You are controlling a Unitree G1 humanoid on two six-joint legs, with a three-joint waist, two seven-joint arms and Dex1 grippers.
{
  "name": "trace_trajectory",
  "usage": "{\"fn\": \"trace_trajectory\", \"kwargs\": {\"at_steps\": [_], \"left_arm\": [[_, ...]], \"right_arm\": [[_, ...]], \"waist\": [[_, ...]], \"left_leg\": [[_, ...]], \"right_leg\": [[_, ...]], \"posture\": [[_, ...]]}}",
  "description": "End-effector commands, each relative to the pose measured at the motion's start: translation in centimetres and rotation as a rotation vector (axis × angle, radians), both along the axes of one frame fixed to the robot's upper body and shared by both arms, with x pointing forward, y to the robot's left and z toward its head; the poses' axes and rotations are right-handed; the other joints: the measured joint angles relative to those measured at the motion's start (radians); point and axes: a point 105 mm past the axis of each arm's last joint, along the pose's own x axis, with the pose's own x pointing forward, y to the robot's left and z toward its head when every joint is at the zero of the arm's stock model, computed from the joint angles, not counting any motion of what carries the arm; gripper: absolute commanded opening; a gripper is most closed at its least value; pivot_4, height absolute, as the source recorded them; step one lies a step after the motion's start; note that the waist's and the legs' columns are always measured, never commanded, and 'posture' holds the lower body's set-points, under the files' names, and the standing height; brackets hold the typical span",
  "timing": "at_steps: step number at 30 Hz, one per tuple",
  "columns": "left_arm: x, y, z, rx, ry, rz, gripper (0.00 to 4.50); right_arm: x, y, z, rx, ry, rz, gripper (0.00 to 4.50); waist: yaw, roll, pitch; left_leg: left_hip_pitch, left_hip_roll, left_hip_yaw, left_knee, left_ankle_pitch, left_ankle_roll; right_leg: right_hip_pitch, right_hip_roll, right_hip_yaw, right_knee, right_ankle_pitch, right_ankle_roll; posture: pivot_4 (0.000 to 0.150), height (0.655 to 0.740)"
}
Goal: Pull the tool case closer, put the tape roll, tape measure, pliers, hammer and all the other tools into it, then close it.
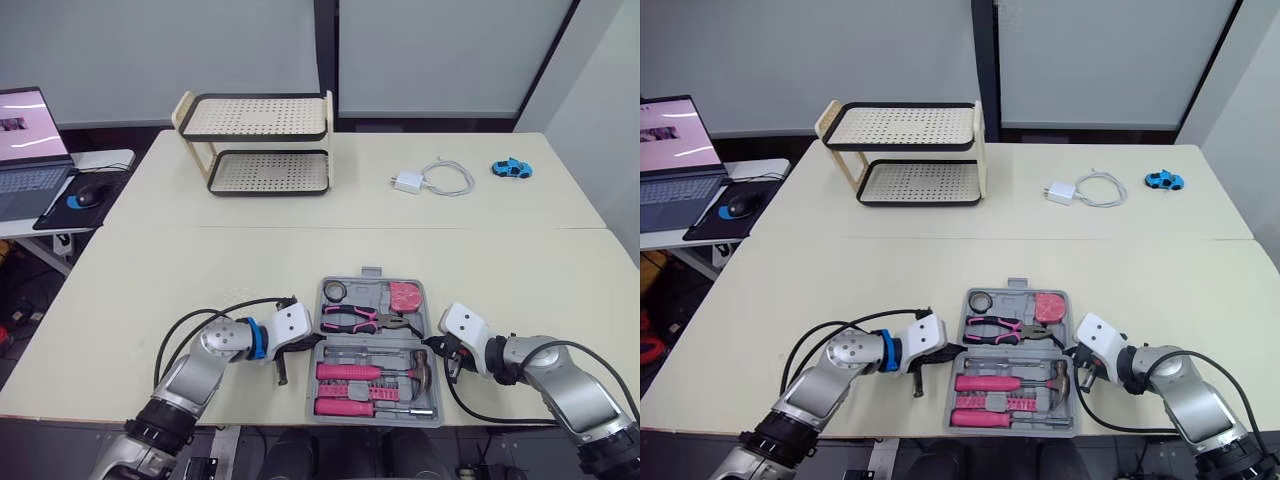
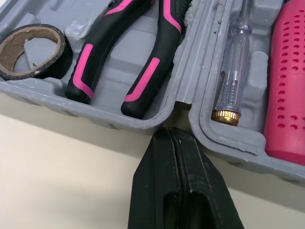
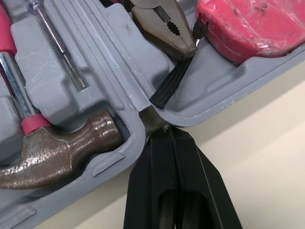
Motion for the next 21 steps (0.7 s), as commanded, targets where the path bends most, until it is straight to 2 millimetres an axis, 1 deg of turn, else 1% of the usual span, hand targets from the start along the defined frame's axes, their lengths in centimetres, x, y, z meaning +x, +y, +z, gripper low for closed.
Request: {"fn": "trace_trajectory", "kwargs": {"at_steps": [1,7,15,18,19,21], "left_arm": [[-0.1,0.5,0.6,-0.009,-0.016,0.001,0.0],[-0.4,0.6,0.4,-0.008,-0.011,0.007,0.0],[-0.8,0.9,0.4,-0.007,-0.007,0.02,0.0],[-0.3,2.5,1.3,-0.015,-0.027,0.077,0.0],[-0.2,2.9,2.4,-0.054,-0.043,0.075,0.0],[-0.6,2.8,4.8,-0.144,-0.052,0.03,0.0]], "right_arm": [[0.6,-0.3,1.3,-0.004,-0.063,0.002,0.02],[0.5,0.0,1.3,-0.002,-0.064,0.013,0.02],[0.2,-0.7,2.0,-0.013,-0.077,0.0,0.02],[-0.3,-1.5,2.8,-0.027,-0.096,-0.027,0.02],[-0.6,-1.8,3.3,-0.024,-0.107,-0.036,0.02],[-1.2,-2.1,4.2,-0.022,-0.135,-0.04,0.02]], "waist": [[-0.001,0.0,0.0],[-0.001,0.0,0.0],[-0.001,0.0,0.0],[-0.001,0.0,0.0],[-0.001,0.0,0.0],[0.0,0.0,0.0]], "left_leg": [[0.0,0.0,0.0,0.0,0.0,0.0],[0.0,0.0,0.0,0.0,0.0,0.0],[0.0,0.0,0.0,0.0,0.0,0.0],[0.0,0.0,0.0,0.0,0.0,0.0],[0.0,0.001,0.0,-0.001,0.0,0.0],[-0.001,0.001,0.0,-0.001,0.0,0.0]], "right_leg": [[0.0,0.0,0.0,0.0,0.0,0.0],[0.0,0.0,0.0,0.0,0.0,0.0],[0.0,0.0,0.0,0.0,0.0,0.0],[0.0,0.0,0.0,0.0,0.0,0.0],[-0.001,0.0,0.0,0.0,0.0,0.0],[-0.002,0.001,0.0,0.0,0.0,0.0]], "posture": [[0.15,0.74],[0.15,0.74],[0.15,0.74],[0.15,0.74],[0.15,0.74],[0.15,0.74]]}}
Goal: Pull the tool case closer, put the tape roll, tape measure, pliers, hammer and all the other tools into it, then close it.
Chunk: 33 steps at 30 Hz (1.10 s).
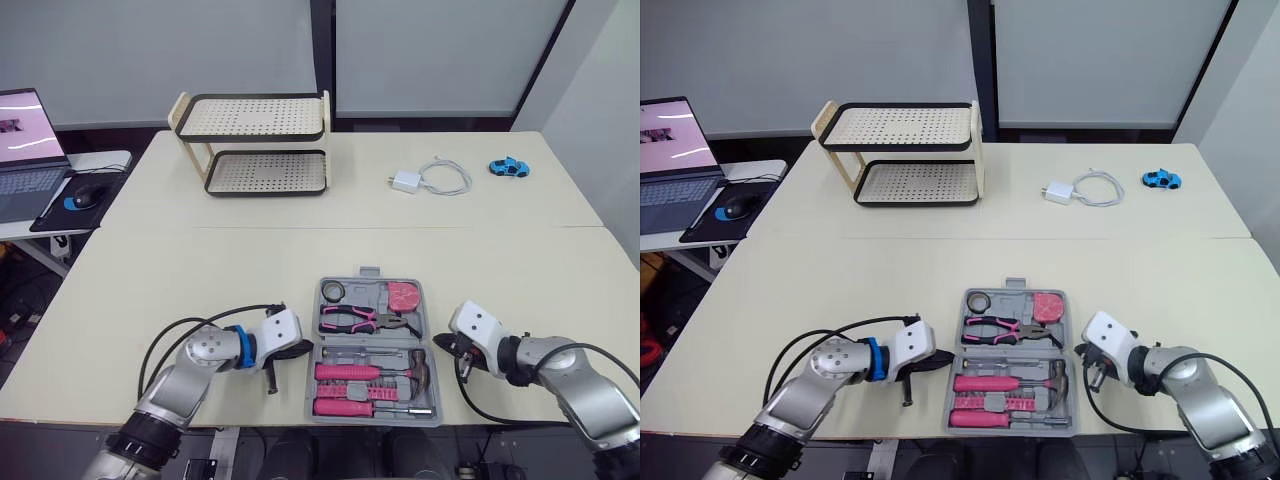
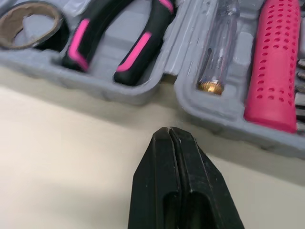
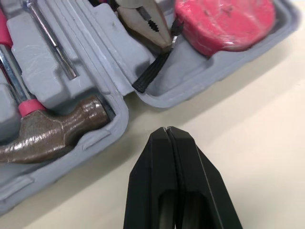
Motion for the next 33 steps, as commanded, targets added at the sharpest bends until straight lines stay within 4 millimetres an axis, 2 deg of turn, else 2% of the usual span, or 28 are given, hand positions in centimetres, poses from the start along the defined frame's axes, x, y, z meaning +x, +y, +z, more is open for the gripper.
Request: {"fn": "trace_trajectory", "kwargs": {"at_steps": [1,4,7,11,15,21,28,33], "left_arm": [[-0.6,-0.5,5.0,-0.145,-0.065,-0.099,0.0],[-2.7,-1.9,6.5,-0.173,-0.021,-0.256,0.0],[-5.0,-3.5,6.3,-0.147,0.049,-0.41,0.0],[-5.7,-6.6,3.5,-0.085,0.035,-0.492,0.0],[-5.3,-8.1,1.9,-0.066,0.02,-0.488,0.0],[-5.1,-8.3,0.0,-0.025,0.017,-0.484,0.0],[-5.4,-8.3,-1.0,0.0,0.02,-0.498,0.0],[-5.4,-8.0,-1.8,0.022,0.03,-0.489,0.0]], "right_arm": [[-0.7,-0.2,2.7,0.01,-0.09,0.013,0.02],[-1.5,-0.1,3.4,0.027,-0.116,0.017,0.02],[-2.1,0.2,3.8,0.09,-0.096,-0.011,0.02],[-2.2,0.5,3.6,0.115,-0.086,-0.058,0.02],[-2.4,0.9,3.7,0.123,-0.074,-0.062,0.02],[-2.4,0.8,3.7,0.111,-0.072,-0.065,0.02],[-2.3,0.7,3.7,0.099,-0.073,-0.064,0.02],[-2.0,0.7,3.8,0.188,-0.023,-0.134,0.02]], "waist": [[0.0,0.0,0.0],[0.002,0.0,0.0],[0.0,0.0,0.0],[0.001,0.001,0.0],[0.002,0.001,0.0],[0.001,0.001,0.0],[0.001,0.001,0.0],[0.001,0.001,-0.001]], "left_leg": [[0.0,0.0,0.0,0.0,0.0,0.0],[0.0,0.0,0.0,0.0,0.0,0.0],[0.001,0.0,0.001,0.0,0.0,0.0],[0.002,0.0,0.001,0.0,0.0,0.0],[0.002,-0.001,0.001,0.0,0.0,0.0],[0.002,0.0,0.001,0.0,0.0,0.0],[0.002,0.0,0.0,0.0,0.0,0.0],[0.003,0.0,0.0,0.0,0.0,0.0]], "right_leg": [[0.0,0.0,0.0,0.0,0.0,0.0],[0.001,-0.001,0.0,-0.001,0.0,0.0],[0.003,-0.001,0.0,-0.002,0.0,0.0],[0.005,0.0,0.0,-0.003,0.0,0.0],[0.005,0.0,0.0,-0.003,0.0,0.0],[0.005,0.0,0.0,-0.003,0.0,0.0],[0.005,0.0,0.0,-0.003,0.0,0.0],[0.005,0.0,0.0,-0.003,0.0,0.0]], "posture": [[0.15,0.74],[0.15,0.74],[0.15,0.74],[0.15,0.74],[0.15,0.74],[0.15,0.74],[0.15,0.74],[0.15,0.74]]}}
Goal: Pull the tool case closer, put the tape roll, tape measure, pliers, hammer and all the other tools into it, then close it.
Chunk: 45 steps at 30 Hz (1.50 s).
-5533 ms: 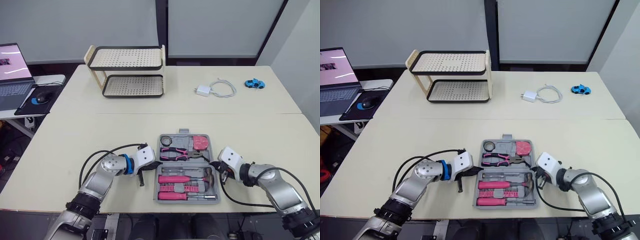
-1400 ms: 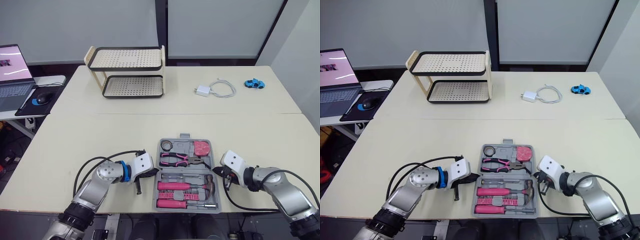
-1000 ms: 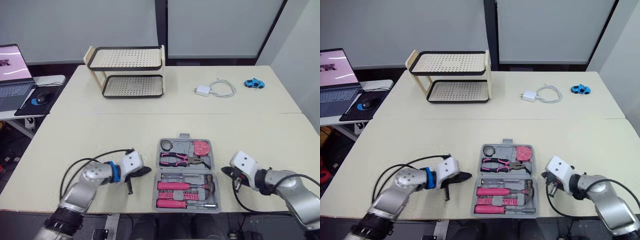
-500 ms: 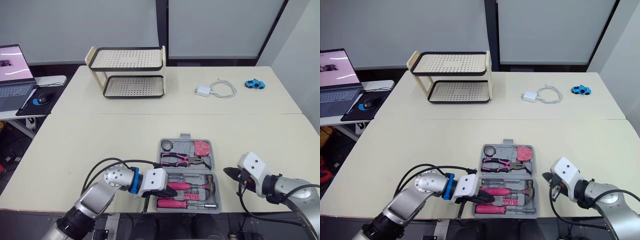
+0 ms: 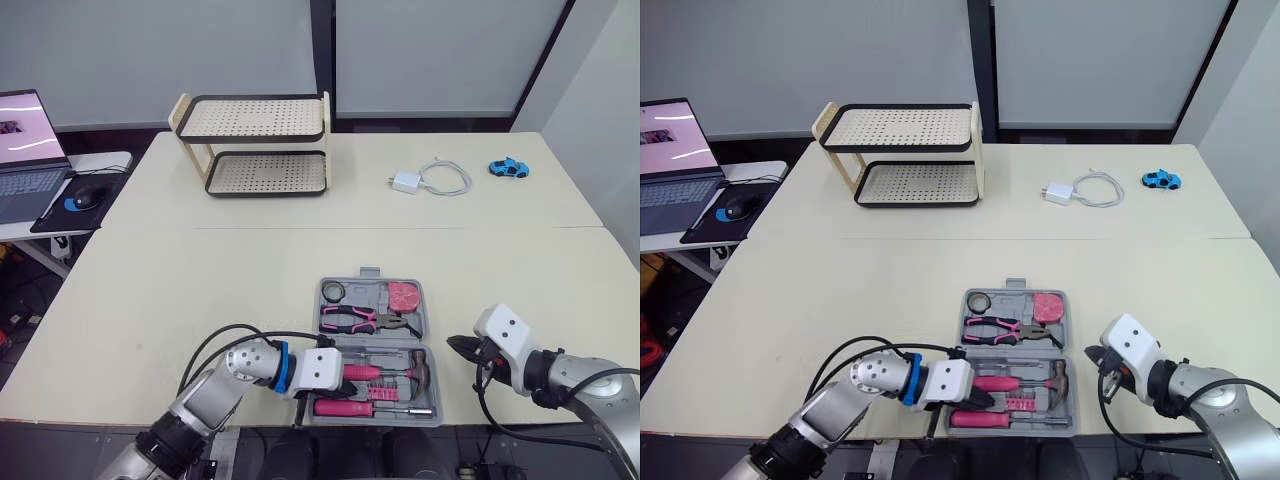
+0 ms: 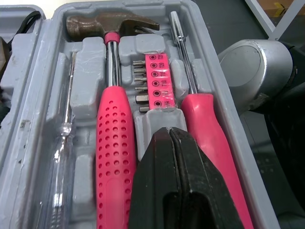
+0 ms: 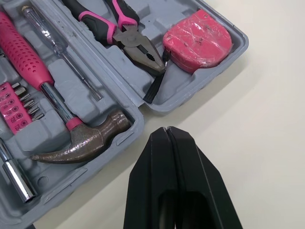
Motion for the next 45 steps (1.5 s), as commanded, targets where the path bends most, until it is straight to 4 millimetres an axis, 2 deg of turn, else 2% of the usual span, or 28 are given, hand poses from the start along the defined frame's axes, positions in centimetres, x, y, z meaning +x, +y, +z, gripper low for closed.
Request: {"fn": "trace_trajectory", "kwargs": {"at_steps": [1,4,8,10,13,15,18,24,29,38,45], "left_arm": [[-0.1,0.4,-1.0,0.039,0.006,0.009,0.0],[-0.1,0.7,-1.5,0.055,0.015,0.016,0.0],[0.0,0.9,-1.9,0.067,0.018,0.017,0.0],[0.2,0.9,-2.0,0.07,0.019,0.021,0.0],[0.2,0.8,-2.2,0.072,0.021,0.026,0.0],[0.3,0.7,-2.4,0.074,0.022,0.026,0.0],[0.2,0.7,-2.6,0.077,0.025,0.025,0.0],[0.2,0.6,-2.8,0.082,0.027,0.021,0.0],[0.1,0.9,-3.0,0.093,0.033,0.023,0.0],[-0.1,1.4,-3.5,0.12,0.05,0.021,0.0],[-0.2,1.7,-3.7,0.141,0.055,0.005,0.0]], "right_arm": [[0.7,0.2,1.3,0.111,0.011,-0.066,0.02],[2.2,0.1,2.2,0.253,0.07,-0.162,0.55],[4.9,-0.5,2.6,0.327,0.127,-0.294,1.95],[5.7,-0.5,2.4,0.341,0.161,-0.326,2.72],[7.1,-0.1,1.8,0.381,0.206,-0.379,3.63],[8.1,0.0,1.5,0.407,0.227,-0.415,4.44],[9.7,0.1,0.8,0.483,0.261,-0.503,4.44],[10.7,1.4,-0.3,0.557,0.304,-0.544,4.44],[11.5,2.5,-1.4,0.553,0.342,-0.549,4.44],[11.8,5.1,-2.1,0.612,0.442,-0.452,4.44],[12.2,5.9,-1.2,0.68,0.419,-0.345,4.44]], "waist": [[0.0,0.0,0.0],[-0.002,0.001,-0.001],[-0.002,0.002,-0.002],[0.0,0.002,-0.002],[-0.001,0.003,-0.003],[-0.001,0.004,-0.003],[-0.004,0.005,-0.004],[-0.002,0.007,-0.005],[-0.005,0.01,-0.007],[-0.007,0.01,-0.009],[-0.009,0.01,-0.009]], "left_leg": [[0.0,0.0,0.0,0.0,0.0,0.0],[0.0,0.0,0.0,0.0,0.0,0.0],[0.002,0.0,0.0,0.0,0.0,0.0],[0.002,0.0,0.0,0.0,0.0,0.0],[0.002,-0.001,0.0,0.0,0.0,0.0],[0.002,-0.001,0.0,0.0,0.0,0.0],[0.002,-0.001,0.001,0.0,0.0,0.0],[0.003,-0.001,0.001,-0.001,0.0,0.0],[0.004,-0.001,0.001,-0.001,0.0,0.0],[0.006,-0.001,0.001,-0.001,0.0,0.0],[0.009,0.0,0.002,-0.003,0.0,0.0]], "right_leg": [[0.0,0.0,0.0,0.0,0.0,0.0],[0.0,0.0,0.001,0.0,0.0,0.0],[0.001,0.0,0.001,0.0,0.0,0.0],[0.001,0.0,0.001,0.0,0.0,0.0],[0.001,0.0,0.001,0.0,0.0,0.0],[0.001,0.0,0.001,0.001,0.0,0.0],[0.001,0.0,0.002,0.001,0.0,0.0],[0.001,-0.001,0.002,0.002,0.0,0.0],[0.001,0.0,0.002,0.003,0.0,0.0],[0.002,0.0,0.002,0.003,0.0,0.0],[0.003,0.0,0.003,0.003,0.0,0.0]], "posture": [[0.15,0.74],[0.15,0.74],[0.15,0.74],[0.15,0.74],[0.15,0.74],[0.15,0.74],[0.15,0.74],[0.15,0.74],[0.15,0.74],[0.15,0.74],[0.15,0.74]]}}
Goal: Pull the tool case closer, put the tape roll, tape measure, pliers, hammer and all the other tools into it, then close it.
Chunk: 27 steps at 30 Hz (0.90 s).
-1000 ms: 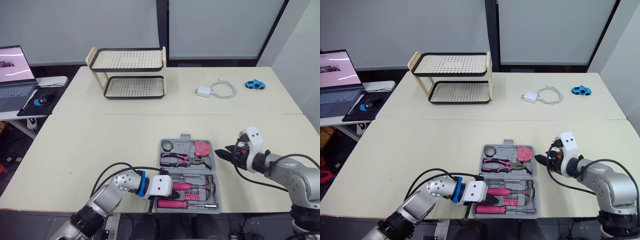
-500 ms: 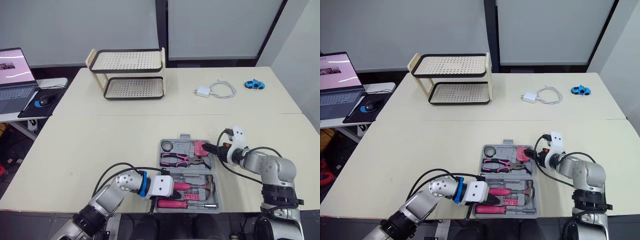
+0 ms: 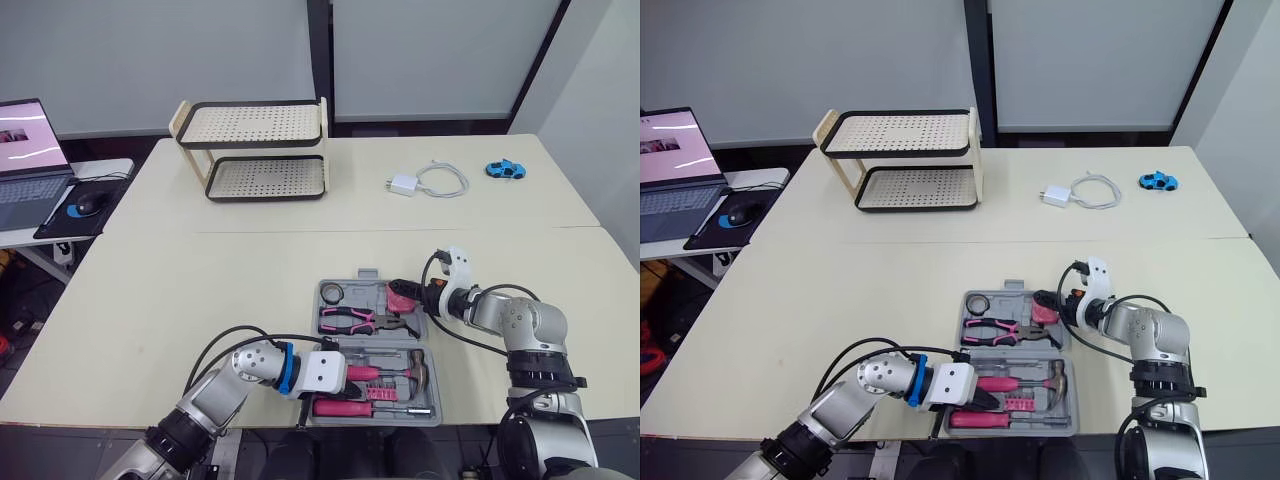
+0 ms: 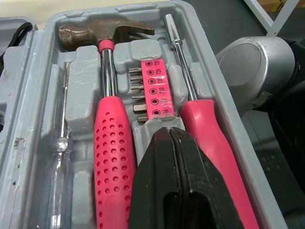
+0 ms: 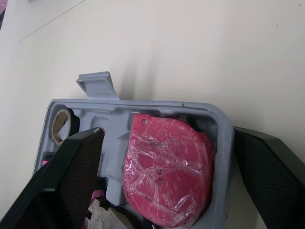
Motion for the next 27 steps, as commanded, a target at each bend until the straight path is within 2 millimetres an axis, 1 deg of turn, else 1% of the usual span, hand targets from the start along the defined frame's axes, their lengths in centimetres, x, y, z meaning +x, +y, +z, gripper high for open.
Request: {"fn": "trace_trajectory", "kwargs": {"at_steps": [1,3,7,15,22,27], "left_arm": [[-0.4,1.8,-2.8,0.141,0.051,0.028,0.0],[-0.4,1.9,-2.8,0.145,0.053,0.024,0.0],[-0.5,2.3,-2.9,0.159,0.056,0.017,0.0],[-0.8,2.8,-2.9,0.177,0.062,0.011,0.0],[-0.8,3.0,-2.9,0.181,0.065,0.006,0.0],[-0.6,2.9,-2.6,0.172,0.059,0.013,0.0]], "right_arm": [[0.1,1.7,1.4,0.085,-0.066,0.089,4.44],[0.1,1.8,1.7,0.101,-0.087,0.106,4.44],[-0.3,2.4,2.9,0.155,-0.159,0.182,4.44],[-1.2,3.6,3.9,0.188,-0.229,0.286,4.44],[-1.6,3.9,4.6,0.143,-0.306,0.355,4.44],[-2.1,3.8,5.6,0.096,-0.386,0.397,4.44]], "waist": [[-0.001,0.0,0.0],[-0.001,0.0,0.0],[-0.002,0.0,0.0],[-0.016,0.0,0.0],[-0.022,0.0,0.0],[-0.021,0.0,0.0]], "left_leg": [[0.0,0.0,0.0,0.0,0.0,0.0],[0.0,0.0,0.0,0.0,0.0,0.0],[0.0,0.0,0.0,0.0,0.0,0.0],[0.001,0.001,0.0,-0.001,0.0,0.0],[0.001,0.001,-0.001,-0.002,0.0,0.0],[0.001,0.002,-0.001,-0.002,0.0,0.0]], "right_leg": [[0.0,0.0,0.0,0.0,0.0,0.0],[0.0,0.0,0.0,0.0,0.0,0.0],[0.0,0.001,0.001,0.0,0.0,0.0],[0.0,0.001,0.0,0.0,0.0,0.0],[-0.001,0.002,0.0,0.0,0.0,0.0],[-0.001,0.002,0.0,0.0,0.0,0.0]], "posture": [[0.15,0.74],[0.15,0.74],[0.15,0.74],[0.15,0.74],[0.15,0.74],[0.15,0.74]]}}
